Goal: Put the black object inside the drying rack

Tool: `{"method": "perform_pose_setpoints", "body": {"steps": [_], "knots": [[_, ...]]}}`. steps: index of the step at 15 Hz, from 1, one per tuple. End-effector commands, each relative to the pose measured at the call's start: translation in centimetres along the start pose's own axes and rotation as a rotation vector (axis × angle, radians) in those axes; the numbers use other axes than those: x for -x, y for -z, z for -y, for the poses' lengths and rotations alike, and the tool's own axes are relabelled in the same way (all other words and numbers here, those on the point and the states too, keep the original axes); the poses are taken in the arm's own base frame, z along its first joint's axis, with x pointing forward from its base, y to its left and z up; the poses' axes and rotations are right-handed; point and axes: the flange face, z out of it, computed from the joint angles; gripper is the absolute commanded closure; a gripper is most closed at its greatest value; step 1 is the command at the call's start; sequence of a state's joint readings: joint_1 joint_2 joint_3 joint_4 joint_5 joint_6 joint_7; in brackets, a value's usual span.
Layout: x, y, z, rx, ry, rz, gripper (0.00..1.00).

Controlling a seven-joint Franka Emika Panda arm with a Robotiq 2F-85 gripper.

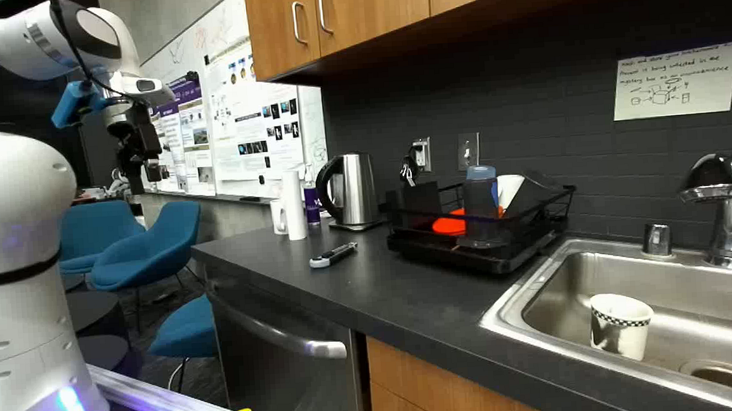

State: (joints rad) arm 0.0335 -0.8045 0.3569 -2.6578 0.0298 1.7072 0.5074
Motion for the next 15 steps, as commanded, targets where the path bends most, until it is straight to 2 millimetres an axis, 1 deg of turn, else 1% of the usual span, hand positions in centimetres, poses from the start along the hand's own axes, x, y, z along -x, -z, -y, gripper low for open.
{"method": "perform_pose_setpoints", "body": {"steps": [1, 9, 12, 15], "knots": [[0.0, 0.0, 0.0, 0.000, 0.000, 0.000, 0.00], [0.0, 0.0, 0.0, 0.000, 0.000, 0.000, 0.00], [-1.1, -0.2, -1.0, -0.045, -0.077, 0.019, 0.00], [-2.6, -0.4, -3.0, -0.114, -0.198, 0.045, 0.00]]}}
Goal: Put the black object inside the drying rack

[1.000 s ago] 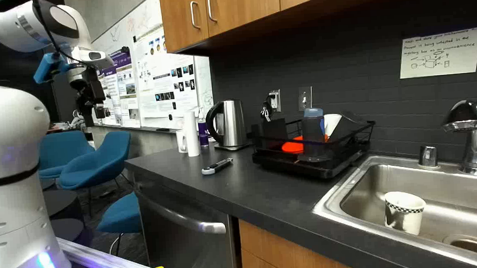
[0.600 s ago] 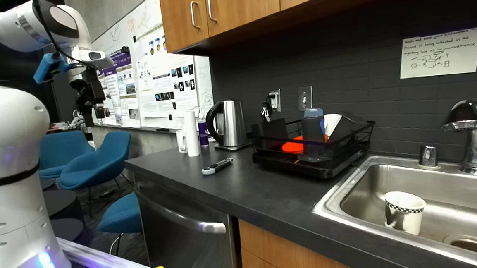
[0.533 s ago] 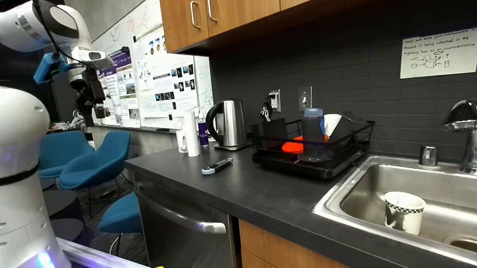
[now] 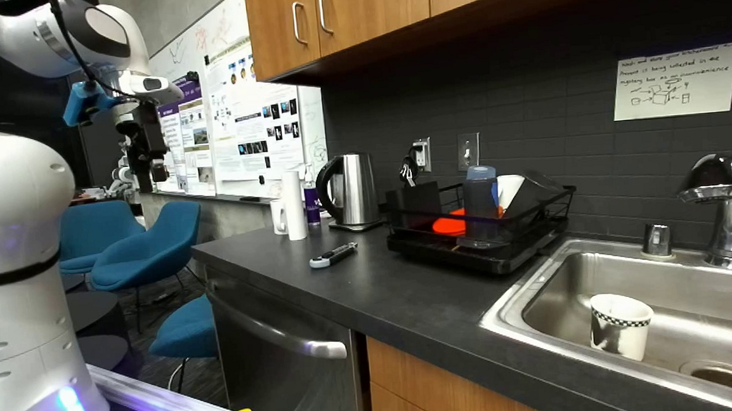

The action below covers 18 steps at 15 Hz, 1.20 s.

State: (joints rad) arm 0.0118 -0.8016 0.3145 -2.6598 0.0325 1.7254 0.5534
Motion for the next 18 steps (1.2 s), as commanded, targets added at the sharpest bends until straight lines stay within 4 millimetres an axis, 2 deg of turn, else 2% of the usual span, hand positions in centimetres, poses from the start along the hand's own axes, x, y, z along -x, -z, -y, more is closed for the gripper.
{"method": "perform_pose_setpoints", "body": {"steps": [1, 6, 13, 15, 18], "knots": [[-2.1, -0.2, -2.2, -0.101, -0.156, 0.042, 0.00], [-4.1, -1.1, -5.1, -0.283, -0.342, 0.097, 0.00], [-4.8, -4.2, -7.3, -0.499, -0.633, 0.163, 0.00], [-6.1, -3.7, -8.2, -0.536, -0.724, 0.178, 0.00], [-6.9, -3.2, -10.2, -0.561, -0.852, 0.130, 0.00]]}}
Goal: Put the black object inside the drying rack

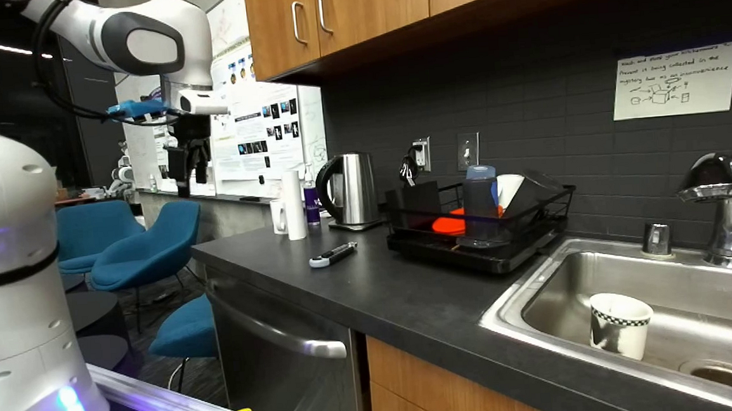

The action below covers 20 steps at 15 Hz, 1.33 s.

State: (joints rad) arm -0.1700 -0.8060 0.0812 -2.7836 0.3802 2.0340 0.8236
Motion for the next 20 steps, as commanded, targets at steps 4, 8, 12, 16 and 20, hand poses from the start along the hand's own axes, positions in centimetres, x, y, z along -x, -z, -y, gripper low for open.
{"method": "perform_pose_setpoints", "body": {"steps": [4, 8, 12, 16, 20], "knots": [[-2.5, 2.0, -1.4, 0.084, -0.033, -0.217, 0.00], [-2.8, 1.1, -1.6, 0.254, 0.118, -0.324, 0.00], [-3.6, 0.0, -1.2, 0.373, 0.308, -0.382, 0.00], [-5.6, -0.7, -1.6, 0.485, 0.508, -0.419, 0.00], [-7.6, -1.5, -1.3, 0.564, 0.725, -0.454, 0.00]]}}
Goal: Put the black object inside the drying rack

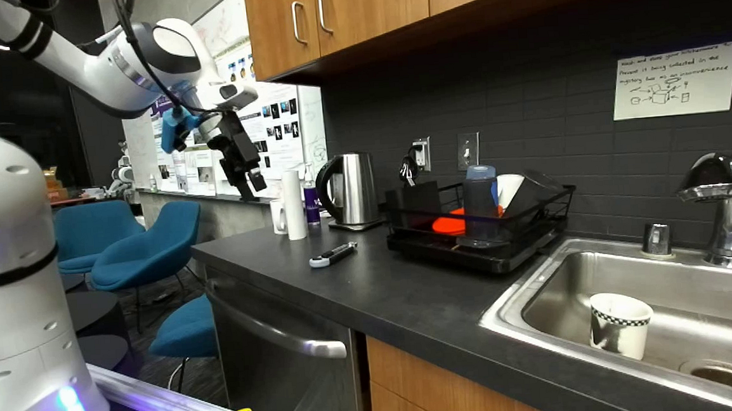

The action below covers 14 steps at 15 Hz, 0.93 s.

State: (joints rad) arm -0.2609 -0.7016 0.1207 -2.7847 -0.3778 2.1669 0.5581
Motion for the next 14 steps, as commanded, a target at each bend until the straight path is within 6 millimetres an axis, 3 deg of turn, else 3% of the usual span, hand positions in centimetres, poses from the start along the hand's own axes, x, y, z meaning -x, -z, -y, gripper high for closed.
{"method": "perform_pose_setpoints", "body": {"steps": [1, 6, 14], "knots": [[-1.5, -1.8, 0.0, 0.023, 0.189, -0.055, 0.00], [-2.8, -4.7, 1.0, -0.019, 0.337, -0.096, 0.00], [-3.4, -10.2, 1.2, -0.090, 0.400, -0.039, 0.00]]}}
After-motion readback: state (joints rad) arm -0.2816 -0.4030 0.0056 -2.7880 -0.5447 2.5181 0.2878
